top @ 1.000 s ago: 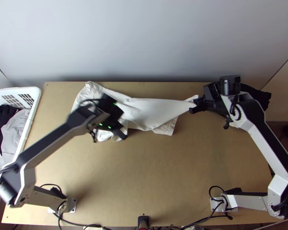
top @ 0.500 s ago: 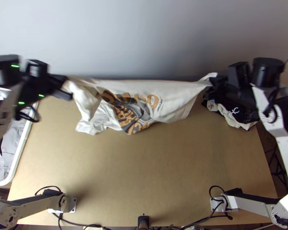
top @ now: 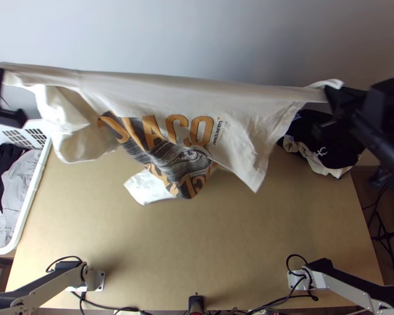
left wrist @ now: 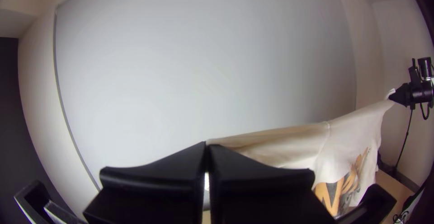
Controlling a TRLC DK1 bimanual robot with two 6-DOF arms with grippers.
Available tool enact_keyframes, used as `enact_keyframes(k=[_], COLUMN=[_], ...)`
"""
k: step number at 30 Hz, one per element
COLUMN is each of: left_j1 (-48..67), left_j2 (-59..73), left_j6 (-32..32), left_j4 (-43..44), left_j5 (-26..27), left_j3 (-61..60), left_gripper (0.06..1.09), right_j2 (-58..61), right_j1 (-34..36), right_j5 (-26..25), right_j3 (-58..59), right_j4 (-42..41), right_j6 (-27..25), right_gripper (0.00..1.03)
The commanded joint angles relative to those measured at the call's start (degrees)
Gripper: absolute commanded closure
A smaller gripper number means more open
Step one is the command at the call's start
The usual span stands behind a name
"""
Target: Fold the t-shirt
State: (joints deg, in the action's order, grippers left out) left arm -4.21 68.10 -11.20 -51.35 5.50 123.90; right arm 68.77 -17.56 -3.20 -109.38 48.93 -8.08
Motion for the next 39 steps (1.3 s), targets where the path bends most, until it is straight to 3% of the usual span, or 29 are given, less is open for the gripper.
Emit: enact_keyframes(k=[1, 6, 12, 20, 25, 27, 30, 39], left_j1=[-1.94, -2.3, -2.3, 1.57, 6.58, 6.93, 6.93, 7.28], left_j2=[-5.52, -9.74, -13.78, -16.15, -16.24, -16.86, -16.42, -5.78], left_j6=[0.04, 0.74, -0.14, 1.18, 1.62, 1.71, 1.8, 1.27], left_j4=[6.44, 13.21, 15.23, 2.05, -7.71, -7.71, -5.6, 11.8], left_j5=[-0.84, -1.63, -1.72, -0.22, 3.2, 5.49, 8.57, 9.8], left_j3=[2.31, 2.31, 2.4, 0.73, -10.96, -18.34, -27.57, -43.83], left_gripper=[1.05, 1.05, 1.05, 1.05, 1.05, 1.05, 1.05, 1.05], right_j2=[-4.35, -7.25, -10.94, -14.1, -14.98, -14.98, -14.46, -4.7], right_j1=[-2.39, -2.39, -2.39, -2.3, -3.8, -5.38, -5.73, 0.51], right_j5=[-4.44, -4.97, -4.97, -4.88, -4.88, -4.88, -4.62, 1.27], right_j3=[-3.91, -5.49, -5.58, -4.26, 5.06, 10.42, 18.86, 31.86], right_j4=[-1.55, -3.22, -2.78, 5.92, 6.18, 4.86, 0.56, -12.54], right_j6=[-2.91, -3.7, -4.14, -3.96, -3.88, -3.35, -3.53, -5.99], right_gripper=[1.0, 1.0, 1.0, 1.0, 1.0, 1.0, 1.0, 1.0])
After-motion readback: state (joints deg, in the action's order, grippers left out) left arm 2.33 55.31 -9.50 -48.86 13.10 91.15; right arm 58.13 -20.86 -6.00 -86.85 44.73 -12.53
